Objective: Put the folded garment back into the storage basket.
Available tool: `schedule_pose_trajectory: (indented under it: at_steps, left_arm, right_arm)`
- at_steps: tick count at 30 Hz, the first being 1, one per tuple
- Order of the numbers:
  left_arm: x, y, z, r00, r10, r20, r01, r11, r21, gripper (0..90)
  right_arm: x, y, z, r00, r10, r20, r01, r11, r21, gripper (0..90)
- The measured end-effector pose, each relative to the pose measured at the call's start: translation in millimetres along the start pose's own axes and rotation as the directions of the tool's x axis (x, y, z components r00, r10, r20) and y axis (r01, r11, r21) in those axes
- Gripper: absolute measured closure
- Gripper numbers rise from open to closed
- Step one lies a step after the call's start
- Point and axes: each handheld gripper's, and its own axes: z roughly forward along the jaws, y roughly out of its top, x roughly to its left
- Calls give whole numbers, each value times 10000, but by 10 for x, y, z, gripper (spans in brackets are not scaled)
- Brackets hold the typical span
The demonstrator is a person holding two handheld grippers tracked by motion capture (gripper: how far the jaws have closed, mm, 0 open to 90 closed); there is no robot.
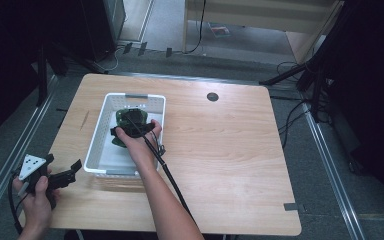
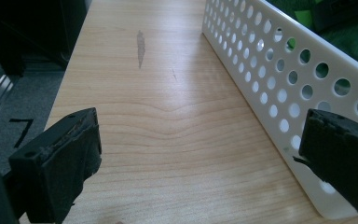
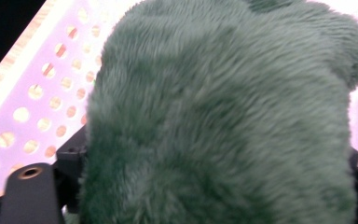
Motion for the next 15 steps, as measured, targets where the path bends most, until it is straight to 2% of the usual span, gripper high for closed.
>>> schedule_pose_trajectory:
  at_steps: [4, 8, 15]
  left_arm:
    - [0, 0, 1, 10000, 0, 5, 0, 10000, -5, 0]
    - [0, -1, 2, 10000, -8, 7, 8, 10000, -26, 0]
    - [-1, 0, 2, 10000, -12, 1, 12, 10000, -19, 0]
  right_arm:
    - [-14, 9, 3, 9999, 119, -109, -118, 9998, 147, 123]
    - [-9, 16, -17, 9996, 103, -279, -98, 9998, 170, 56]
    - [3, 37, -90, 9988, 55, -480, -56, 10000, -27, 4]
